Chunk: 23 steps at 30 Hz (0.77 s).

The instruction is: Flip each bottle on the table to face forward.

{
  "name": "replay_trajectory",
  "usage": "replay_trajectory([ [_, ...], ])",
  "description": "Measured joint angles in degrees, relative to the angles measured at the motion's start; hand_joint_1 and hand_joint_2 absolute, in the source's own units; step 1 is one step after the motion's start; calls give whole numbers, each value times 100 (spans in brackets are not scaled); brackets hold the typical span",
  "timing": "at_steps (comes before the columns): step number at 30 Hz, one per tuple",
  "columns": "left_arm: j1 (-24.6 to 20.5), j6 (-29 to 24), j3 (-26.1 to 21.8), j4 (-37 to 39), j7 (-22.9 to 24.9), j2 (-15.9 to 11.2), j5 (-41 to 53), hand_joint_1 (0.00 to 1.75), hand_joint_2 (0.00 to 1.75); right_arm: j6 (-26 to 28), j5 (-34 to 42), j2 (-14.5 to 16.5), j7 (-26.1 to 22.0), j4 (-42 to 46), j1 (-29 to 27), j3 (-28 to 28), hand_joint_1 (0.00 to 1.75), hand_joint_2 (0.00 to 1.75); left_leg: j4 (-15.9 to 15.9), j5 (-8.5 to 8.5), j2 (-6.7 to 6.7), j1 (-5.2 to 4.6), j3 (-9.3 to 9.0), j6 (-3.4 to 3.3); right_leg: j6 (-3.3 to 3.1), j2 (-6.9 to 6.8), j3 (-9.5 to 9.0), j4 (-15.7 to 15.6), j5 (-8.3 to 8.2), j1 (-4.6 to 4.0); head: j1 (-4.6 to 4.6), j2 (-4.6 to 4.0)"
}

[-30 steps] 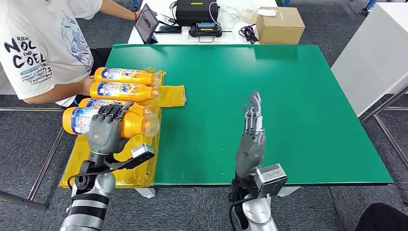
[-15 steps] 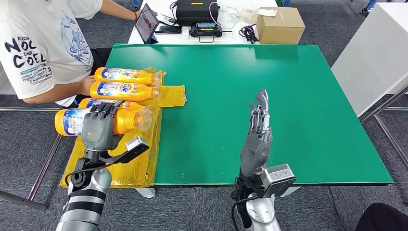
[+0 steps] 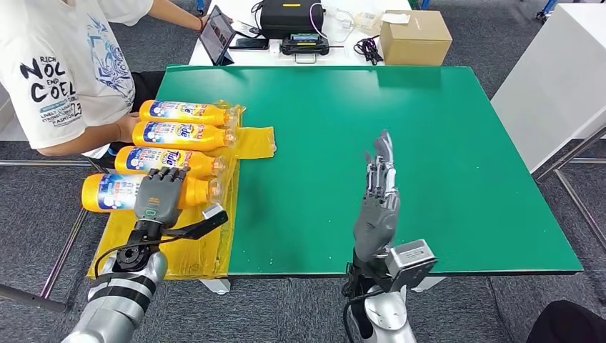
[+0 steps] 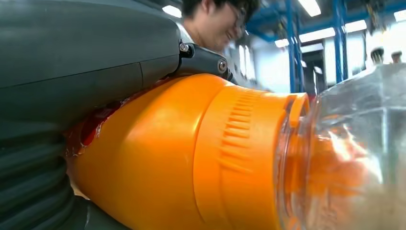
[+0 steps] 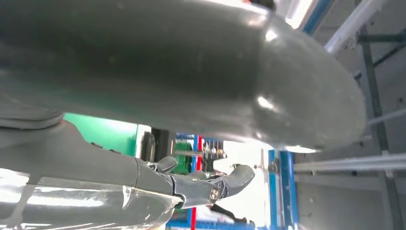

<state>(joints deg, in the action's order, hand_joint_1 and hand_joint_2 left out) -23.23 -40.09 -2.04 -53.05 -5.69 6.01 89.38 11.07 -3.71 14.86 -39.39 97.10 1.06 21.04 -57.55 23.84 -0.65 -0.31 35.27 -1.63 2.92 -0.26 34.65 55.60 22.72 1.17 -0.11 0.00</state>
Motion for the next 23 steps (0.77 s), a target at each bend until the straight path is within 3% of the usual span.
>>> replay_trajectory([
  [6, -525, 0, 643, 1841, 367, -406, 12, 175, 175, -286, -208, 38, 310, -305, 218, 389, 0, 0, 0, 0, -2, 0, 2, 0, 0, 2, 0, 1, 0, 1, 1, 0],
  [14, -789, 0, 1027, 2381, 496, -494, 54, 175, 175, -288, -210, 48, 324, -467, 275, 528, 0, 0, 1, 0, -14, -1, 0, 0, 0, 0, -6, 0, 0, 1, 0, 0],
  [23, -900, 66, 1063, 2572, 306, -506, -155, 175, 175, -342, -241, 48, 403, -576, 305, 611, 0, 0, 1, -2, -14, 0, -12, 2, 0, 0, -16, 1, 0, 1, 1, 0],
])
